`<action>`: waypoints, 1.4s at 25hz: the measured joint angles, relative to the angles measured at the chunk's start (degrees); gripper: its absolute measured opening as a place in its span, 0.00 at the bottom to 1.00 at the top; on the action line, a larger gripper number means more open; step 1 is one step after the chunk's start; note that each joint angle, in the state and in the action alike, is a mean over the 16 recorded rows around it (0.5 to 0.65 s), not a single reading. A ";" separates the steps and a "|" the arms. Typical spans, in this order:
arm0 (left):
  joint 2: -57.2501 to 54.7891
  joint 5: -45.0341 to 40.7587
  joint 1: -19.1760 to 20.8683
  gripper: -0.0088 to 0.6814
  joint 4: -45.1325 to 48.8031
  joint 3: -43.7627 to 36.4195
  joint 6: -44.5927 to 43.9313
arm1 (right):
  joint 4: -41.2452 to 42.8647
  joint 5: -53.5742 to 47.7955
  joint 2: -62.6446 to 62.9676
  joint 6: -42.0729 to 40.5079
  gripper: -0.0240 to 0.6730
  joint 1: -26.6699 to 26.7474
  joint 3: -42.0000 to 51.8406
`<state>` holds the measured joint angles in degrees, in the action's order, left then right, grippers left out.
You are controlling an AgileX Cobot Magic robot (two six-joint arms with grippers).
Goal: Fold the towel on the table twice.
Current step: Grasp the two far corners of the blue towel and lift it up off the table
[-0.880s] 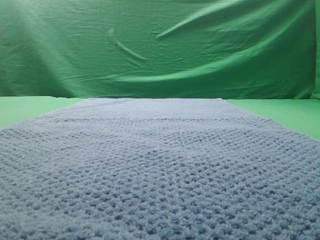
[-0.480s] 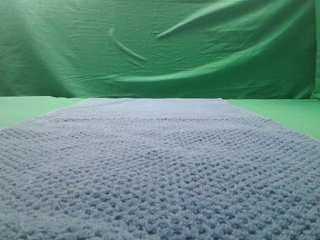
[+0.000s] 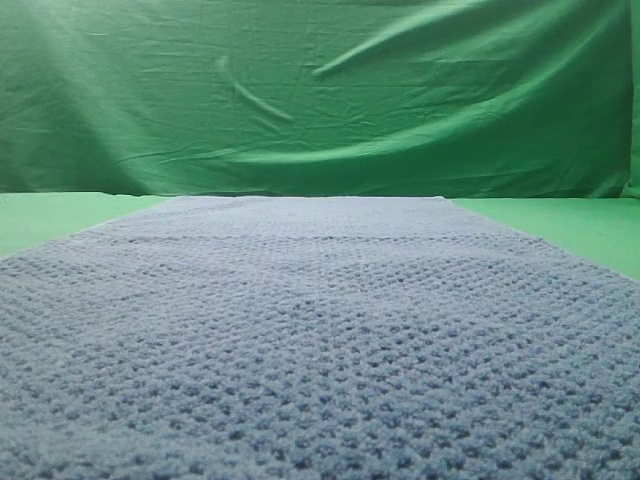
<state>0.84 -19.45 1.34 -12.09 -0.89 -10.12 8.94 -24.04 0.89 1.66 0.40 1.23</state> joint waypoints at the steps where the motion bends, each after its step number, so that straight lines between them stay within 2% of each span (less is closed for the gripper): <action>1: 0.00 0.28 0.00 0.01 -0.51 0.00 0.00 | -0.05 0.04 0.00 0.00 0.10 0.00 0.00; 13: 0.00 11.67 0.00 0.01 -11.19 0.00 0.00 | -3.39 6.70 0.00 0.00 0.10 0.00 0.21; 21: 0.00 18.40 0.00 0.01 -15.13 1.37 0.00 | -6.27 16.92 0.00 1.53 0.10 0.00 0.23; 28: -1.38 11.35 0.00 0.01 -15.58 9.06 -1.86 | -7.52 19.73 -0.38 3.49 0.10 0.00 -4.82; 35: -4.69 -1.62 -0.74 0.01 -15.60 18.83 -6.86 | -8.12 8.81 -4.40 1.28 0.10 0.45 -14.79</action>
<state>-3.85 -21.07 0.60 -27.69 17.94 -16.98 0.81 -15.22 -3.51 2.94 0.86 -13.56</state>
